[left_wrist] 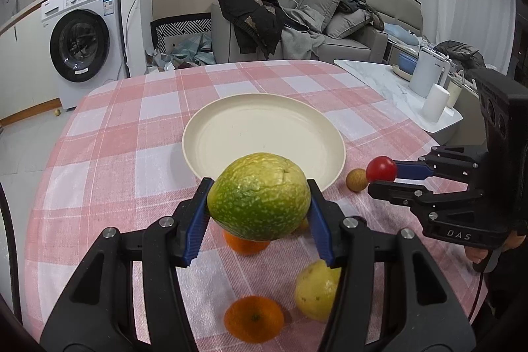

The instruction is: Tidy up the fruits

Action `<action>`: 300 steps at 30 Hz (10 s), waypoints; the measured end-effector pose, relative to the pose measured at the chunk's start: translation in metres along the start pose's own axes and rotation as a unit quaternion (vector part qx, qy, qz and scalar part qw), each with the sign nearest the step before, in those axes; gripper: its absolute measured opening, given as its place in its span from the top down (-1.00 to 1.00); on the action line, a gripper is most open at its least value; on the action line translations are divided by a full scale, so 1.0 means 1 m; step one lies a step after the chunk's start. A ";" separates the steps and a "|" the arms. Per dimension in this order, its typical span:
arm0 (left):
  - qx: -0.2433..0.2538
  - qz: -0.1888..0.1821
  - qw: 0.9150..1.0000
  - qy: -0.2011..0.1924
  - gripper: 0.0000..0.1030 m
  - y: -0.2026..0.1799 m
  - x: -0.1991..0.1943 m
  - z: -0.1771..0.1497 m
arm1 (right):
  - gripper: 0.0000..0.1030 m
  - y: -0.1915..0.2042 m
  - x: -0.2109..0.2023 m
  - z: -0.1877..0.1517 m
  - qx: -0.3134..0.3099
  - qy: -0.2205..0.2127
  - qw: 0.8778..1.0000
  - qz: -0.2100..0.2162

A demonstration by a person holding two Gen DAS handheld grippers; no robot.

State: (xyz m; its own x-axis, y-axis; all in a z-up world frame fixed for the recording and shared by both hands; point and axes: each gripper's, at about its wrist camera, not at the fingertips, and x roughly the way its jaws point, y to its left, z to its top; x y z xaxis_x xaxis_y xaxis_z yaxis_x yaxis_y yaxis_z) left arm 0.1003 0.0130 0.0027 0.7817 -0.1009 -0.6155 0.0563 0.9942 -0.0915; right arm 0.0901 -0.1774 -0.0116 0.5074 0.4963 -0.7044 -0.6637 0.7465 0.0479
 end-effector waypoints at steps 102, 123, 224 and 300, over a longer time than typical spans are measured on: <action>-0.004 0.068 0.998 0.016 -0.99 0.022 -0.043 -0.064 | -1.00 0.035 0.004 -0.033 -0.043 0.037 0.998 -0.010; 0.002 0.069 0.996 0.049 -0.99 0.021 -0.028 -0.069 | -0.57 0.042 0.010 -0.038 -0.060 0.068 0.996 0.002; 0.004 0.014 0.999 -0.041 0.28 -0.001 -0.022 0.009 | 0.45 -0.005 -0.019 0.034 0.006 -0.077 0.997 0.003; 0.021 0.021 0.999 -0.013 -0.98 -0.013 -0.040 -0.037 | -1.00 -0.011 0.000 -0.011 0.010 -0.016 1.000 -0.025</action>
State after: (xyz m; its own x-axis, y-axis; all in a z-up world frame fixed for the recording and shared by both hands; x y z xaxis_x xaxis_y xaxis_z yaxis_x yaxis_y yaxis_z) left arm 0.0456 0.0027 -0.0001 0.8003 -0.0594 -0.5967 0.0497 0.9982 -0.0328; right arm 0.0910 -0.1902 -0.0197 0.5576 0.4716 -0.6831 -0.6260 0.7793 0.0270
